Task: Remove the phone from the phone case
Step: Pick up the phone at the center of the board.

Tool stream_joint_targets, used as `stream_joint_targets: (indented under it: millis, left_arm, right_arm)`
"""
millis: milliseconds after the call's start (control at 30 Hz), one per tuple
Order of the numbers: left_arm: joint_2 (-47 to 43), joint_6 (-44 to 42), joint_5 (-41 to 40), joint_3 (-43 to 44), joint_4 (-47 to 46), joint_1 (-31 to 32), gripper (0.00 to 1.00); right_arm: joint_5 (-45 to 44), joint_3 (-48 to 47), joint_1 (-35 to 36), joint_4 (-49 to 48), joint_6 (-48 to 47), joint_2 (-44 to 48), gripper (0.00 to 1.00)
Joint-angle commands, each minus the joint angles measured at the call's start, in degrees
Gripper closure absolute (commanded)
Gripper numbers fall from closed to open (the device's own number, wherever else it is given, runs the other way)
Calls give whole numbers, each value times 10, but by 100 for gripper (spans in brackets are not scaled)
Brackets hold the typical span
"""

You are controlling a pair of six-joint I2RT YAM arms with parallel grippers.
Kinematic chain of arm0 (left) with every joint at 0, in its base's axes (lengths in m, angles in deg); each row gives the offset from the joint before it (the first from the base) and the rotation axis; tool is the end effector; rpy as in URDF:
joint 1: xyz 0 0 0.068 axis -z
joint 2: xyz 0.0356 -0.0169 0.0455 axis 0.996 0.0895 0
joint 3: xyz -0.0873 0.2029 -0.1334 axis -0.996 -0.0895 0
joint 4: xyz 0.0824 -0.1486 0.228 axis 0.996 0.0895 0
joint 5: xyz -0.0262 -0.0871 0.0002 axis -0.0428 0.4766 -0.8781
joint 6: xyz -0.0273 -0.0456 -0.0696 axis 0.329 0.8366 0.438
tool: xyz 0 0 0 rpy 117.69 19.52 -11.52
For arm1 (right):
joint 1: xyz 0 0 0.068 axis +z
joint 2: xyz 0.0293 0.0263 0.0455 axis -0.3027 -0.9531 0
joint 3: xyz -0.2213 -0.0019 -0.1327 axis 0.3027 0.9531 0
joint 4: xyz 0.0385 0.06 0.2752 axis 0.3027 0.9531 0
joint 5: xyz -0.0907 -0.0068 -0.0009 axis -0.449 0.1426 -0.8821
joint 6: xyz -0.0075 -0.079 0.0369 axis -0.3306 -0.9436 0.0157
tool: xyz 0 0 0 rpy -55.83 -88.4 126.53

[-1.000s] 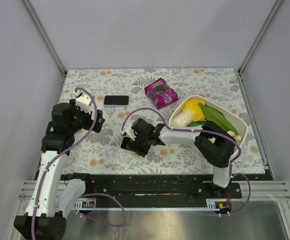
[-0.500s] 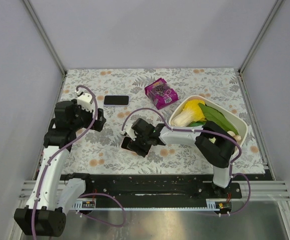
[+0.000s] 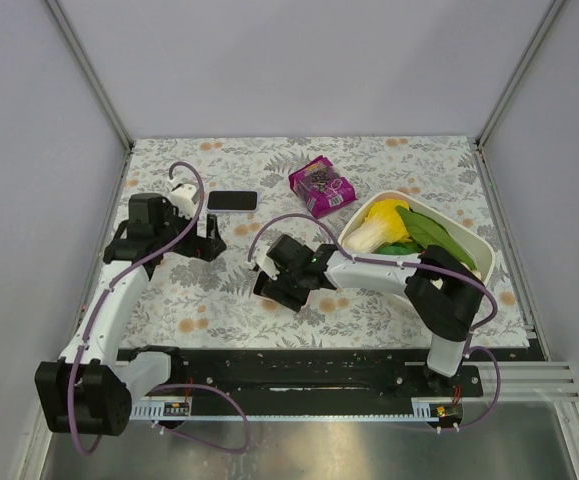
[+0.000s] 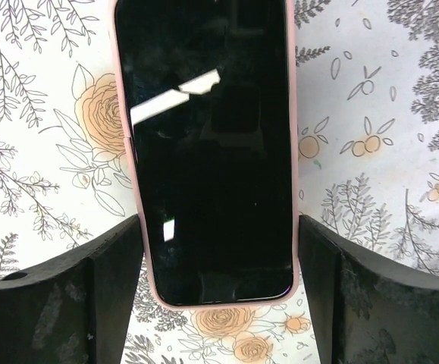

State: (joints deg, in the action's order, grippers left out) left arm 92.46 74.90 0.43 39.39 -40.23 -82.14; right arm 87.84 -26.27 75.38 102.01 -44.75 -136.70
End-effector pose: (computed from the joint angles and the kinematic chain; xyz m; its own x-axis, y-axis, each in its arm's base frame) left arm 0.2781 -0.0450 0.2459 -0.6232 0.1196 -0.7728 0.4134 0.8893 -0.1957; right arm 0.2180 0.3450 0.1089 -0.2246 -0.8518 -0.4733 -0.9375 0.3214 -0.1336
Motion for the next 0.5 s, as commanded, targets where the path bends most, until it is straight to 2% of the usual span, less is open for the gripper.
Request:
stream_joint_targets:
  millis: [0, 200, 467]
  left_arm:
    - [29, 13, 95, 3, -34, -1, 1]
    - [90, 13, 142, 18, -35, -1, 1]
    - [108, 13, 157, 24, -35, -1, 1]
  right_arm:
    - [-25, -28, -1, -3, -13, 55, 100]
    - [-22, -32, -5, -8, -13, 64, 100]
    - [-11, -39, -12, -3, -11, 69, 100]
